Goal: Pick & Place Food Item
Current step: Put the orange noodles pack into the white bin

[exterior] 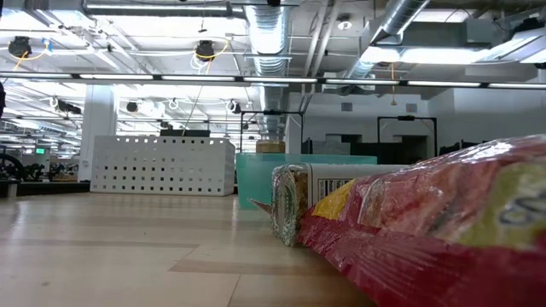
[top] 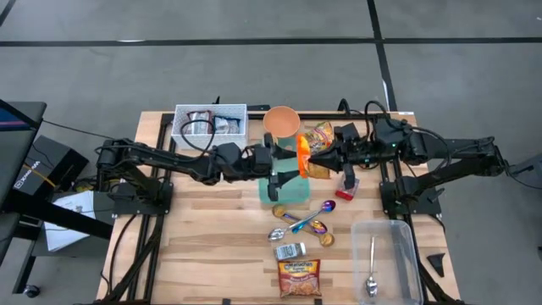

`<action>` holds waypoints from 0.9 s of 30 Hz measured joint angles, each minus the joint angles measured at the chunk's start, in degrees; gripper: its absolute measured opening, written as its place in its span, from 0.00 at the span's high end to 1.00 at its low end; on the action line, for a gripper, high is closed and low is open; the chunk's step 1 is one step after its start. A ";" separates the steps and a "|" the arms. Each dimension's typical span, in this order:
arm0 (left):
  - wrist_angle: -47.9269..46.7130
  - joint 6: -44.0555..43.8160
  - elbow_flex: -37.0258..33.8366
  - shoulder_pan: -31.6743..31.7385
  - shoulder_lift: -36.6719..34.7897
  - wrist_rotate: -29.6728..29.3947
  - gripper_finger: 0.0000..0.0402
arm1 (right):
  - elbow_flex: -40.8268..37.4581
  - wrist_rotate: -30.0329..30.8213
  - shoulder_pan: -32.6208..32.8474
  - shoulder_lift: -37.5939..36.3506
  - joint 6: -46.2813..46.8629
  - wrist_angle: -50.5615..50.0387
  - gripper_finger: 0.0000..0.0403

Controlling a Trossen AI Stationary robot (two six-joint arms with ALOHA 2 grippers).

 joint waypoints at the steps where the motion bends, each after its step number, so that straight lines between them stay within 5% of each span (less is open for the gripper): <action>1: 0.49 0.01 0.00 0.01 0.00 0.00 0.49 | 0.00 -0.02 0.00 0.00 0.13 -0.15 1.00; 13: 1.36 -1.94 -0.01 0.13 0.00 2.56 0.96 | 0.00 -0.15 0.00 0.00 0.61 0.40 1.00; 20: -0.30 -2.74 0.00 0.13 -0.63 2.58 0.98 | -0.04 -0.13 0.00 -0.25 1.25 2.80 0.94; 27: -18.65 -2.55 -0.46 0.09 -7.19 -3.30 0.98 | -0.02 0.06 -0.02 -0.83 4.68 3.21 0.77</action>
